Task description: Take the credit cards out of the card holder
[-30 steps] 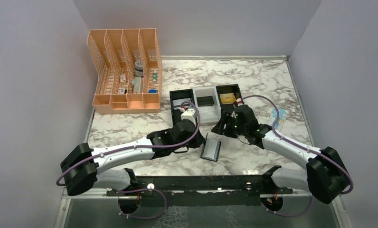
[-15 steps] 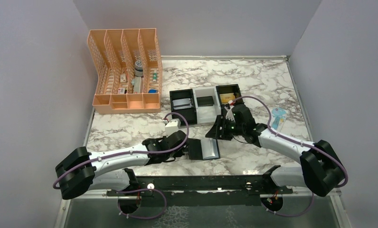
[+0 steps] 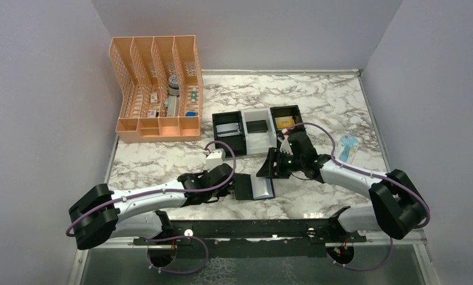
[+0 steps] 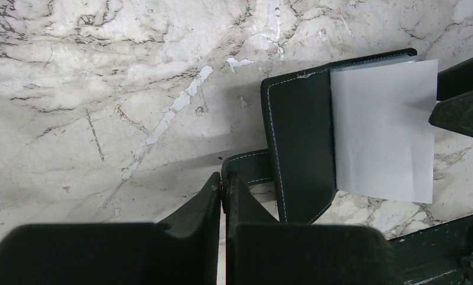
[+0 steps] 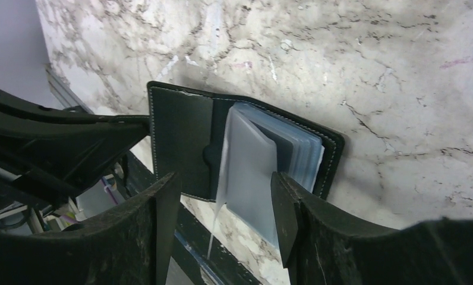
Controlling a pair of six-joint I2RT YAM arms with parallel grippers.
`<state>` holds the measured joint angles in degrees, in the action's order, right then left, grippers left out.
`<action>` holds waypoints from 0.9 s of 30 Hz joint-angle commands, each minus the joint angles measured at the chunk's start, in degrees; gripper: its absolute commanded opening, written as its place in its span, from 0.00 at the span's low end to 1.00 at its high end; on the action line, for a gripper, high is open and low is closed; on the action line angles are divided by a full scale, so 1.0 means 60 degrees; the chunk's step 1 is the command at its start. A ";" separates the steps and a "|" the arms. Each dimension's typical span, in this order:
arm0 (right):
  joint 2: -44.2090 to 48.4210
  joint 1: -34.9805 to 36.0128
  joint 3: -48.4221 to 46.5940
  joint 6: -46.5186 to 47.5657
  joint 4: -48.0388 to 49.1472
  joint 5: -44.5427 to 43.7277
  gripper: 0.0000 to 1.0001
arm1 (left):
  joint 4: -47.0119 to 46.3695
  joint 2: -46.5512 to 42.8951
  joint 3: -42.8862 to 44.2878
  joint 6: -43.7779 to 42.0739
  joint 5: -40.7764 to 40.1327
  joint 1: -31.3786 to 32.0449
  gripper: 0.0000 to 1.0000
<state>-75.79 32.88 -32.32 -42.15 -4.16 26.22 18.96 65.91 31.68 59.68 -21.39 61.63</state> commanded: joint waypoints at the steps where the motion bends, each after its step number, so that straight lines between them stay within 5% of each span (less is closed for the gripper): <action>1: -0.0300 -0.0032 -0.0212 0.0353 -0.0063 0.0040 0.59 | 0.0126 0.0142 -0.0011 -0.0067 -0.0200 0.0021 0.00; 27: -0.0496 -0.0031 -0.0413 0.0623 0.0423 0.1371 0.61 | -0.0023 0.0652 0.0195 -0.0271 0.0030 0.0015 0.00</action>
<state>-80.53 32.88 -33.32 -39.11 -2.37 31.86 18.96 69.19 31.68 58.76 -21.34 61.63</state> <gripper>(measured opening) 0.606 0.043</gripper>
